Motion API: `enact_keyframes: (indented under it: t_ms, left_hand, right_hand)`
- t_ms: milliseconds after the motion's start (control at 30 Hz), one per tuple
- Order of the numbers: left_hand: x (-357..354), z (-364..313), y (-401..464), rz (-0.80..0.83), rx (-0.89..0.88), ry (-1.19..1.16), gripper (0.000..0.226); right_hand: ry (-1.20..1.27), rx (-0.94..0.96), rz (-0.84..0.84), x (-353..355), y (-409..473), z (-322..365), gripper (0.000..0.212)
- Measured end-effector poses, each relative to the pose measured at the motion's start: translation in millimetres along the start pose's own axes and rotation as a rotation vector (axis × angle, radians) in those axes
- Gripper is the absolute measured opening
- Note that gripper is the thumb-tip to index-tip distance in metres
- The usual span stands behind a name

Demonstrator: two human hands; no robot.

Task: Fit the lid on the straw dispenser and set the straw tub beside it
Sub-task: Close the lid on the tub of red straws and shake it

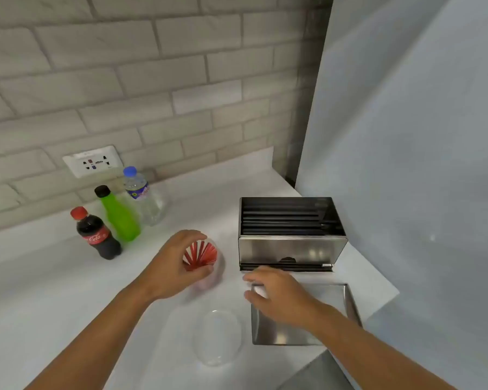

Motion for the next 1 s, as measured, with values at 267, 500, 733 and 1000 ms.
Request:
enact_keyframes:
  t_ms: [267,500,733,1000]
  left_hand:
    - [-20,48,1,0.098,0.077,-0.104,0.098]
    - [-38,81,-13,0.019,0.182,-0.414,0.131]
    - [-36,75,-19,-0.129,0.175,-0.512,0.095]
    - [-13,39,-16,-0.129,0.082,-0.495,0.098]
  right_hand:
    - [-0.415,0.040,0.181,-57,37,17,0.038]
    - [-0.585,0.044,0.190,-84,44,17,0.032]
    - [-0.479,-0.030,0.098,-77,39,25,0.032]
    - [0.094,-0.123,-0.021,-23,-1,32,0.012]
Point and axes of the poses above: each hand's wrist, its own y-axis towards the middle knuckle, its own x-axis out of the back of the hand, z = x × y, the point moved 6 cm from there along y, towards the middle knuckle, and after that the axes turned 10 degrees about z, right-handed, at the moved point
